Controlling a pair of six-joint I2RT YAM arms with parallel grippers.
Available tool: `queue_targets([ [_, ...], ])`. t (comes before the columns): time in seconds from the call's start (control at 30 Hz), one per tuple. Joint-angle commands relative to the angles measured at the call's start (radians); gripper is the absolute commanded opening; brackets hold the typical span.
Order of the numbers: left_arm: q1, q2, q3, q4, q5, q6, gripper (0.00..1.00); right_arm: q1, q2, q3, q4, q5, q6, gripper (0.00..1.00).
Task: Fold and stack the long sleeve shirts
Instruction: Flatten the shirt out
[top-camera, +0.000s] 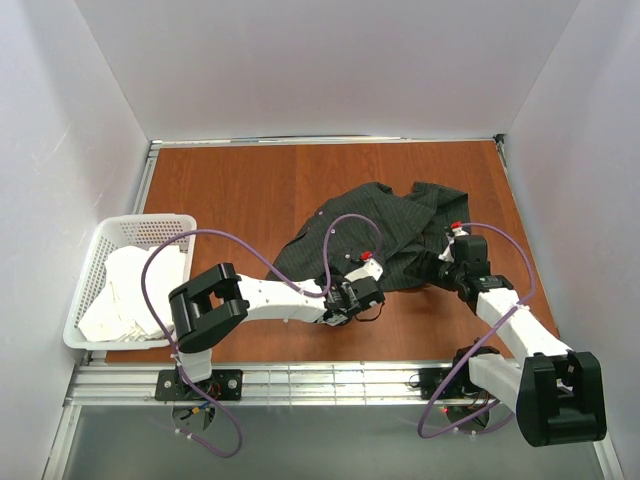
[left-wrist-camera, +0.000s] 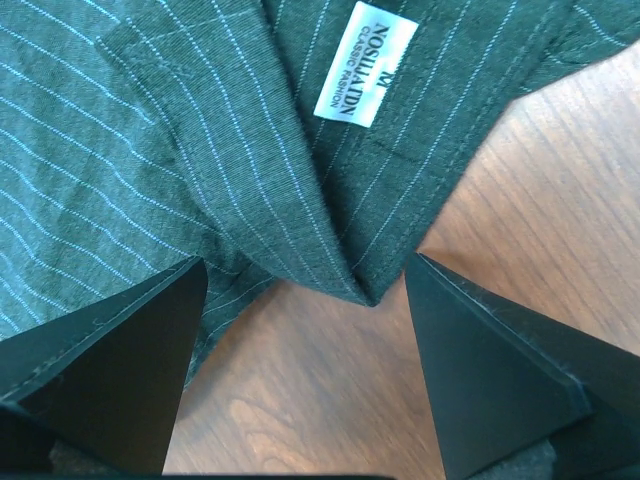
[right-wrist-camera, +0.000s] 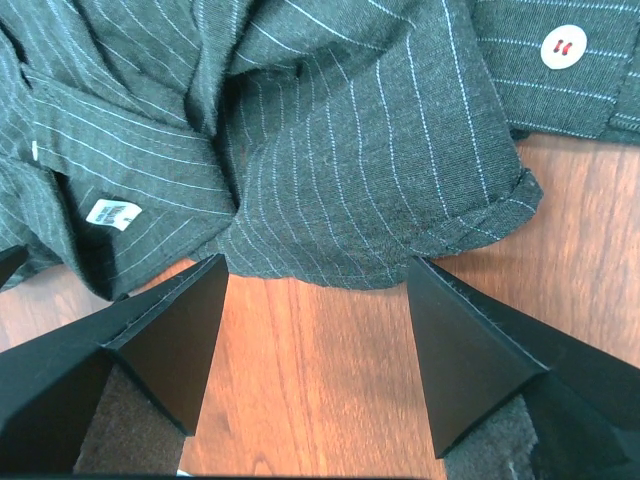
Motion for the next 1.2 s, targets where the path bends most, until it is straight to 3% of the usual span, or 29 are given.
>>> queue_targets([
  [0.0,-0.008,0.009,0.010,-0.009,-0.059,-0.028,0.75,-0.003,0.017,-0.023,0.083,-0.021,0.018,0.68],
  [0.47,-0.008,0.086,0.047,-0.003,-0.030,-0.035,0.70,-0.003,0.080,-0.104,0.190,0.005,0.052,0.68],
  [0.77,-0.006,0.117,0.074,0.008,-0.054,-0.018,0.40,-0.003,0.076,-0.106,0.236,0.049,0.053,0.59],
  [0.87,-0.002,0.121,0.077,0.016,-0.061,-0.012,0.28,-0.002,0.085,-0.103,0.246,0.054,0.052,0.50],
  [0.97,0.011,0.118,0.090,0.017,-0.065,-0.010,0.10,-0.003,0.097,-0.099,0.253,0.068,0.049,0.32],
  [1.03,0.023,0.114,0.094,0.017,-0.065,-0.008,0.02,-0.003,0.106,-0.102,0.259,0.082,0.043,0.25],
  [1.17,0.047,0.082,0.116,0.017,-0.070,-0.002,0.00,-0.003,0.122,-0.099,0.264,0.095,0.030,0.06],
])
